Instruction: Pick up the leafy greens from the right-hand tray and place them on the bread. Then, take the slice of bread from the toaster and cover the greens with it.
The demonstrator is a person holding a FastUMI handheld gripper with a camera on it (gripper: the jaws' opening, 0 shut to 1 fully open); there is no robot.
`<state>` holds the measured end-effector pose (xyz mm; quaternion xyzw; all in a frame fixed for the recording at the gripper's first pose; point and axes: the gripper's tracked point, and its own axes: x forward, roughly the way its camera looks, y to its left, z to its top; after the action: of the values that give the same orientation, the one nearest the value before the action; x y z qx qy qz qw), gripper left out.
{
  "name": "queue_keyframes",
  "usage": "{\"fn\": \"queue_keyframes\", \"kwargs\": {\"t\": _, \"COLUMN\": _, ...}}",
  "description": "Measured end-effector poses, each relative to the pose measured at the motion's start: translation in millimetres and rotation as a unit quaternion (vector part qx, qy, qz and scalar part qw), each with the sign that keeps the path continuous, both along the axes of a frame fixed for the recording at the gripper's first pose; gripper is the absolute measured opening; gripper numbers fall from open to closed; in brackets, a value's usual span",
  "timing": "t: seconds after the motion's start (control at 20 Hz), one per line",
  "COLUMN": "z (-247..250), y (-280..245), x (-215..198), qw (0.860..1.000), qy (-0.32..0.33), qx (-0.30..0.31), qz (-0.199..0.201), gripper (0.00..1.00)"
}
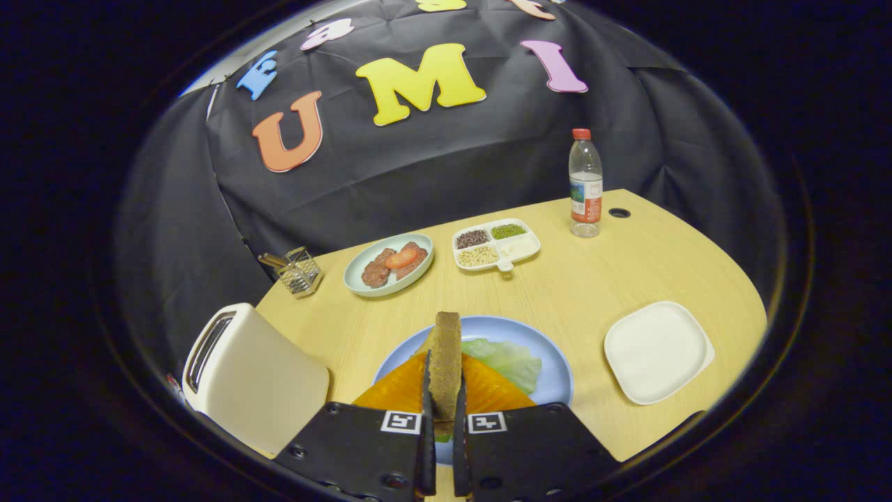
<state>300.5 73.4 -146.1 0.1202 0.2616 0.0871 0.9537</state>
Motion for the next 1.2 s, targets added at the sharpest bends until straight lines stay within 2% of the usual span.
{"fn": "queue_keyframes", "kwargs": {"t": 0.45, "z": -36, "y": -22, "x": 14, "qw": 0.999, "qy": 0.021, "qx": 0.032, "qz": 0.006, "gripper": 0.12}}
{"fn": "queue_keyframes", "kwargs": {"t": 0.6, "z": -44, "y": -27, "x": 13, "qw": 0.999, "qy": 0.021, "qx": 0.021, "qz": 0.012, "gripper": 0.17}}
{"fn": "queue_keyframes", "kwargs": {"t": 0.65, "z": -45, "y": -26, "x": 13, "qw": 1.0, "qy": 0.018, "qx": 0.019, "qz": 0.015, "gripper": 0.29}}
{"fn": "queue_keyframes", "kwargs": {"t": 0.8, "z": -46, "y": -30, "x": 12, "qw": 1.0, "qy": 0.005, "qx": 0.0, "qz": 0.011, "gripper": 0.34}}
{"fn": "queue_keyframes", "kwargs": {"t": 0.95, "z": -42, "y": -41, "x": 10, "qw": 0.999, "qy": -0.006, "qx": -0.033, "qz": -0.013, "gripper": 0.65}}
{"fn": "queue_keyframes", "kwargs": {"t": 1.1, "z": -31, "y": -39, "x": 2, "qw": 0.999, "qy": -0.022, "qx": -0.042, "qz": -0.019, "gripper": 0.77}}
{"fn": "queue_keyframes", "kwargs": {"t": 1.2, "z": -15, "y": -36, "x": -9, "qw": 0.998, "qy": -0.041, "qx": -0.045, "qz": -0.023, "gripper": 0.89}}
